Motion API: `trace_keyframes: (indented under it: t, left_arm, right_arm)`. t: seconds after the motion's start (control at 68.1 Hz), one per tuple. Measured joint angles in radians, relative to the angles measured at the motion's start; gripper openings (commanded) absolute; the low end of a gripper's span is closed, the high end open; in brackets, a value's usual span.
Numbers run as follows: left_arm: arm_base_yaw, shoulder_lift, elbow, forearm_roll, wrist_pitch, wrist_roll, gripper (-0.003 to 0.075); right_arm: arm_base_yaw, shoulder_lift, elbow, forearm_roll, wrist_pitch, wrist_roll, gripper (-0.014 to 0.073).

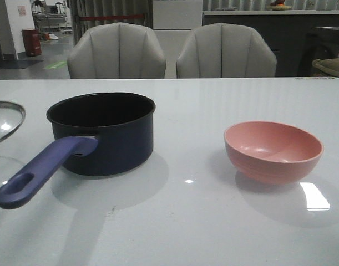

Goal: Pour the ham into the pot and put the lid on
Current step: 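Grasp the glass lid knob and lift it with the left gripper, then carry the lid over the saucepan and lower it onto the rim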

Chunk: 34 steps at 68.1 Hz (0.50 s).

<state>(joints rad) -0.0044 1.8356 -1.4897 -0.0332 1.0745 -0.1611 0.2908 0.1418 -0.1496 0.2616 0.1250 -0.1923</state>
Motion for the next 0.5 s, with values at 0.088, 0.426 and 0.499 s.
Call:
trace_keyframes:
  t: [0.088,0.426,0.499]
  left_arm:
    - [-0.038,-0.005,-0.077,0.000,0.019,0.026,0.0291]
    - [-0.265,0.026,-0.291,0.000,0.095,0.095,0.0292]
    - [-0.317,0.071,-0.346,-0.009,0.138,0.101,0.0292]
  right_arm:
    - [0.000,0.000,0.000,0.000,0.000,0.000,0.0150]
    - [0.000,0.000,0.000,0.000,0.000,0.000,0.0150]
    - [0.000,0.000,0.000,0.000,0.000,0.000,0.0150]
